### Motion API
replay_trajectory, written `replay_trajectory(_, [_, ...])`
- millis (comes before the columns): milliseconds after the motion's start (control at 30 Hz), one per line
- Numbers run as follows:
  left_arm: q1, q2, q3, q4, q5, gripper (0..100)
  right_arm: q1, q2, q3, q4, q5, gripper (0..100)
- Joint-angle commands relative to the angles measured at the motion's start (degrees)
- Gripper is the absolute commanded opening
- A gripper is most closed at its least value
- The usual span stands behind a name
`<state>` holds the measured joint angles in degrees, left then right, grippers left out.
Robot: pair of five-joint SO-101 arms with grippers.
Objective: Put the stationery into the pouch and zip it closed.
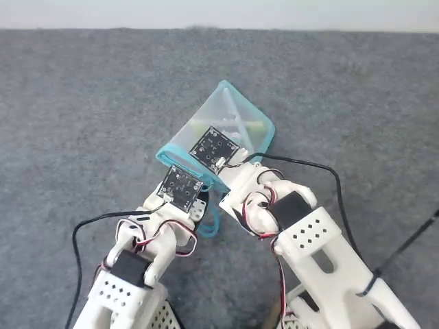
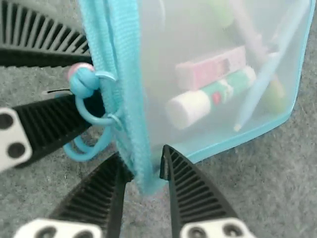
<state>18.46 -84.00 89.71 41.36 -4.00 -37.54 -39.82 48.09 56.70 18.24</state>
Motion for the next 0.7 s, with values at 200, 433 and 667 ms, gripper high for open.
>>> replay_trajectory(200, [-4.92,-0.62,-1.36,-2.46,-3.43,1,8.13,-1.98,0.97,-0.57,3.25,0.6])
replay_trajectory(433, [-10.73,-0.62,-2.68,-2.37,-3.43,1,9.54,-1.98,3.69,-2.42,5.01,0.6])
replay_trajectory(667, [-10.99,-0.62,-2.77,-2.37,-3.43,1,12.53,-1.98,4.31,-2.59,5.36,0.6])
